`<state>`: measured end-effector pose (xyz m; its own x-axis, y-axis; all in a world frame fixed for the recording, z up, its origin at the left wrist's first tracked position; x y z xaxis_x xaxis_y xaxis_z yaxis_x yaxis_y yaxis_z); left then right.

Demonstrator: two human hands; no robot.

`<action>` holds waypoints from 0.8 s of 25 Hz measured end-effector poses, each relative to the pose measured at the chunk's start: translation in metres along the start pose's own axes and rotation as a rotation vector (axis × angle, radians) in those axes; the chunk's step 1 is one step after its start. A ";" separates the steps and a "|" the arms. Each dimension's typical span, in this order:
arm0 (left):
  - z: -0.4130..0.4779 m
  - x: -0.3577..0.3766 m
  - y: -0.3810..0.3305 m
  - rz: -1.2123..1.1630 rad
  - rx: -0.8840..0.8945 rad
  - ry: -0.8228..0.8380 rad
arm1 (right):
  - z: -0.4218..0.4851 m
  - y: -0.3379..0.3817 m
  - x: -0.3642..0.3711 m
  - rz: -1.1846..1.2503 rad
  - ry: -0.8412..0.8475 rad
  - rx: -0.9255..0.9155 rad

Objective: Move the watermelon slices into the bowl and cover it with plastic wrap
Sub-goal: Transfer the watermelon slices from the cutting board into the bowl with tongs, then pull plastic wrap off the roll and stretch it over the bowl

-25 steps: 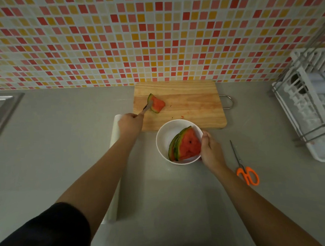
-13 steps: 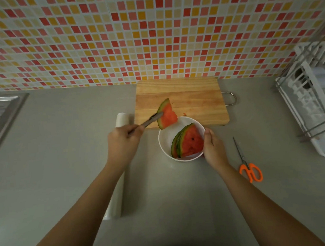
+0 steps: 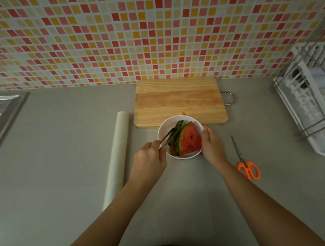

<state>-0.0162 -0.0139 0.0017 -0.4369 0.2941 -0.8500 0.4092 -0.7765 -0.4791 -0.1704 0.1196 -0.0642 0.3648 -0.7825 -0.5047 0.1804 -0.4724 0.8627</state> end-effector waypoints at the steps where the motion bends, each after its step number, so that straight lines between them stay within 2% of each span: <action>1: 0.001 0.000 0.001 -0.038 -0.058 0.020 | 0.000 0.000 0.000 -0.001 -0.003 -0.004; 7: 0.011 -0.015 0.005 -0.203 -0.253 -0.008 | 0.000 -0.001 -0.001 -0.003 0.012 -0.009; 11: 0.056 -0.014 0.020 -0.288 -0.441 -0.003 | -0.001 -0.001 0.000 -0.003 0.004 -0.001; 15: 0.113 0.017 0.036 -0.093 -0.487 0.098 | 0.001 0.000 0.000 -0.049 -0.005 0.008; 20: 0.158 0.055 0.036 0.050 -0.528 0.042 | 0.001 -0.001 0.000 -0.097 -0.005 0.003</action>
<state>-0.1522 -0.1134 -0.0276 -0.3782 0.2944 -0.8776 0.7813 -0.4069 -0.4732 -0.1718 0.1193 -0.0647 0.3411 -0.7352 -0.5858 0.2122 -0.5469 0.8099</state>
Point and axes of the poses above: each hand's wrist, its own z-axis towards the middle knuckle, its own x-axis out of the palm, y = z × x, the point moved 1 cm from there along z, towards the middle knuckle, and after that the axes turned 8 degrees about -x, right-handed, at the moved point
